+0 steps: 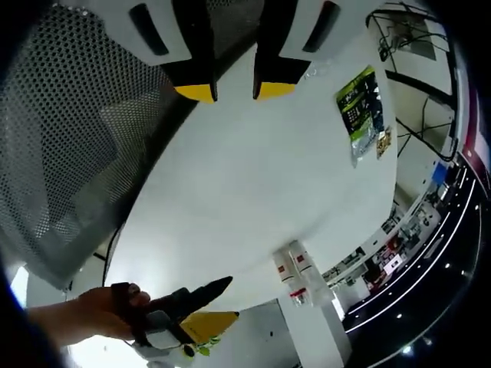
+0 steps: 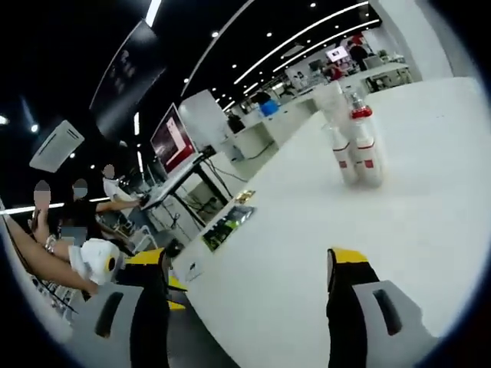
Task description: Arrange the skincare products in the storage area until every visible bottle or jar stands upright without overlapping.
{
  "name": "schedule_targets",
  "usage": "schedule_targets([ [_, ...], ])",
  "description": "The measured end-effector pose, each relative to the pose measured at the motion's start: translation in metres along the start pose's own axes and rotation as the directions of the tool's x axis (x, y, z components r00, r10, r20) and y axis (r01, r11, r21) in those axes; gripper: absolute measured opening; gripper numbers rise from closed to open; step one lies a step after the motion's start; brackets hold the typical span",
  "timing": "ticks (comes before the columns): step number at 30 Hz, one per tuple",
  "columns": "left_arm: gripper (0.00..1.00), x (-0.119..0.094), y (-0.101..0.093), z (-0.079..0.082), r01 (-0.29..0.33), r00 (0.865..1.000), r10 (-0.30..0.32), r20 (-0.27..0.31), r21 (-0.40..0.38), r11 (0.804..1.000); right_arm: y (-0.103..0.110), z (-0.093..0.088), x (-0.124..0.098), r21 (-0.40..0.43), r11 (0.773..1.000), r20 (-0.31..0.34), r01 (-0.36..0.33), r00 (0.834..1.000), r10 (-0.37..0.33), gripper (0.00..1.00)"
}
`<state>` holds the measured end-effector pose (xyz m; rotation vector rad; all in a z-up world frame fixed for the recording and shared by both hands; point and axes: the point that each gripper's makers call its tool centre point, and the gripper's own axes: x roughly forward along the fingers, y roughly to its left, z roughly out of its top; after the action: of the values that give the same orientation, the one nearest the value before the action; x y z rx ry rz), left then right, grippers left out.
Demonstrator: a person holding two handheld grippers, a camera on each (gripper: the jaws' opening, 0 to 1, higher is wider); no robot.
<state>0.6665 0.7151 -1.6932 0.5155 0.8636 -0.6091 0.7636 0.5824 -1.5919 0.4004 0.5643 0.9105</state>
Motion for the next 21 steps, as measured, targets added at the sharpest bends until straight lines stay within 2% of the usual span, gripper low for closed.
schedule_targets([
  [3, 0.19, -0.001, 0.001, -0.001, -0.001, 1.0, 0.001, 0.0, 0.005, 1.0, 0.003, -0.006, 0.002, 0.005, 1.0, -0.006, -0.022, 1.0, 0.022, 0.91],
  [8, 0.19, -0.004, 0.003, 0.001, -0.007, 1.0, 0.007, 0.015, 0.01, 1.0, 0.021, -0.016, -0.008, -0.009, 0.999, -0.034, -0.044, 0.999, 0.043, 0.91],
  [12, 0.19, -0.003, 0.002, 0.0, -0.006, 1.0, 0.006, 0.011, 0.017, 1.0, 0.033, -0.014, -0.018, 0.028, 0.998, 0.0, -0.048, 0.999, 0.048, 0.89],
  [14, 0.19, -0.003, 0.002, -0.001, -0.003, 1.0, 0.003, 0.008, 0.02, 1.0, 0.034, -0.014, -0.021, -0.002, 1.0, 0.01, -0.027, 1.0, 0.027, 0.87],
  [16, 0.19, -0.003, 0.0, -0.002, 0.003, 1.0, -0.003, 0.003, 0.031, 1.0, 0.035, -0.017, -0.023, -0.036, 0.999, -0.008, 0.001, 1.0, -0.001, 0.87],
  [20, 0.19, -0.003, 0.001, -0.003, 0.004, 1.0, -0.004, 0.001, 0.029, 1.0, 0.042, -0.025, -0.022, -0.152, 0.988, -0.051, -0.01, 0.999, 0.003, 0.86],
  [21, 0.19, -0.003, 0.003, -0.001, -0.002, 1.0, 0.002, 0.009, 0.031, 1.0, 0.042, -0.026, -0.021, -0.15, 0.989, -0.055, -0.004, 0.998, -0.005, 0.86],
])
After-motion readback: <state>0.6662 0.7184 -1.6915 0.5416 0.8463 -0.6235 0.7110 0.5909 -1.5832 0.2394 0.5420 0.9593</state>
